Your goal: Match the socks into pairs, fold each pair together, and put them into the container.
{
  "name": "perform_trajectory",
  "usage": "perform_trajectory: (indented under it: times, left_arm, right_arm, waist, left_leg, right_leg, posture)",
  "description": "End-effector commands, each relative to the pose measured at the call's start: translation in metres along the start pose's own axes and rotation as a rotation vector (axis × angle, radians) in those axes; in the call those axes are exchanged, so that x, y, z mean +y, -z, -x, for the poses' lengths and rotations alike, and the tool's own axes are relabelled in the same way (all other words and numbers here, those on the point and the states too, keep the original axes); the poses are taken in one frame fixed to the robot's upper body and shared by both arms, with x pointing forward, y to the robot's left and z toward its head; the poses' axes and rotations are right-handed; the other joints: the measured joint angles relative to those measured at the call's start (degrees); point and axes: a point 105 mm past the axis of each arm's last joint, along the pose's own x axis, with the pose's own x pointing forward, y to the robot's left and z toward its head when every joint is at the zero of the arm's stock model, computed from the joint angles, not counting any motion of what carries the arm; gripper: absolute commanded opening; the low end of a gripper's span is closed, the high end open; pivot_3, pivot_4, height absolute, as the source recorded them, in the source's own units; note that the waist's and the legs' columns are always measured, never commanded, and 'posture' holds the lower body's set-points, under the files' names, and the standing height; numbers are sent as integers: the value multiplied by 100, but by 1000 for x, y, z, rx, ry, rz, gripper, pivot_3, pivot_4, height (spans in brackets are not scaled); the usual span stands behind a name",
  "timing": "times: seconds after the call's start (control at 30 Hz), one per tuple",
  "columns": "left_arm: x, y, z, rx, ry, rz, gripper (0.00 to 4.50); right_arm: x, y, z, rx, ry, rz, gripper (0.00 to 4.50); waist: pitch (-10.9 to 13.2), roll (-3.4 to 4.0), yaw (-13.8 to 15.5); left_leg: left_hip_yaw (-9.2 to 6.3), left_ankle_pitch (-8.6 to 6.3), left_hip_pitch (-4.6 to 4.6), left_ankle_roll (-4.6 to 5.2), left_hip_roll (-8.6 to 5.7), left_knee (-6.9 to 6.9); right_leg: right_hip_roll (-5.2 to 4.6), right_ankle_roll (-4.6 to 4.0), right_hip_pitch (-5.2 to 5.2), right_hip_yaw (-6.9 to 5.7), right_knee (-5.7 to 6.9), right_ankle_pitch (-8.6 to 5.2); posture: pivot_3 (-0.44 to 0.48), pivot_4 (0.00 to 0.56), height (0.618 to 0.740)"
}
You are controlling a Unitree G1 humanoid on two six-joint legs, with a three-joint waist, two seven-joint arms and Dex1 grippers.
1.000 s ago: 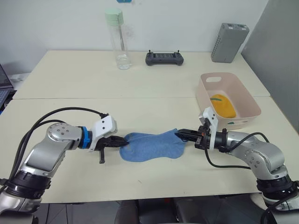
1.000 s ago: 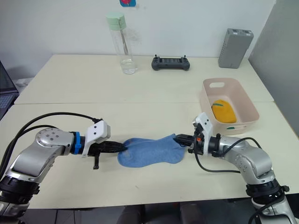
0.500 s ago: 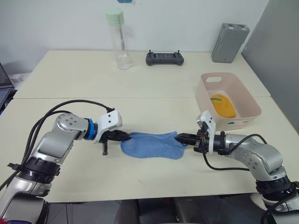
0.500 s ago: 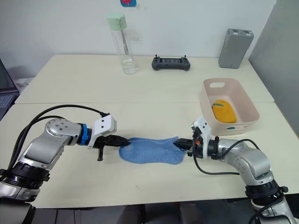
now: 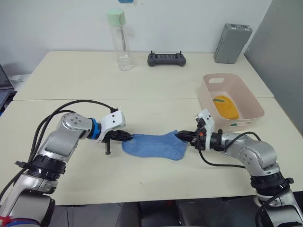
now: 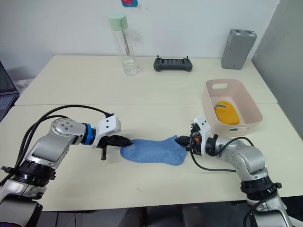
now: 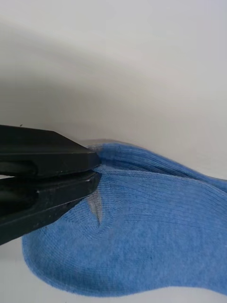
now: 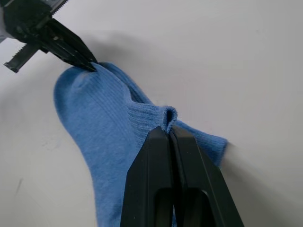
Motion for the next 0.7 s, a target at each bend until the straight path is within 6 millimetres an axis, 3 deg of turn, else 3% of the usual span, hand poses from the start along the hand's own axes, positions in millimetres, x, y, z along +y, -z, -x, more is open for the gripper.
perform_trajectory:
  times: [0.03, 0.47, 0.7]
  left_arm:
    - [4, -6, 0, -7, -12, -43, 39]
    - [11, -15, -2, -21, -28, -60, 39]
    - [15, -8, -1, 10, -27, -66, 39]
  right_arm:
    - [2, -4, -1, 2, -4, 44, 0]
    - [-4, -4, -3, -2, 29, 39, 0]
    - [-5, -5, -4, -4, 39, 42, 0]
  waist:
    - [0, 0, 1]
    - [0, 0, 1]
    - [0, 0, -2]
  left_leg:
    - [-1, 0, -1, 0, 0, -1]
    - [-3, 0, -1, 0, 0, 3]
    - [-3, 0, -1, 0, 0, 3]
  right_leg:
    - [0, 0, 0, -1, 0, 0]
    - [1, 2, 0, -2, 3, 1]
    - [2, 2, 0, -2, 5, 1]
  posture:
    - [0, 150, 740]
    - [0, 150, 740]
    - [0, 150, 740]
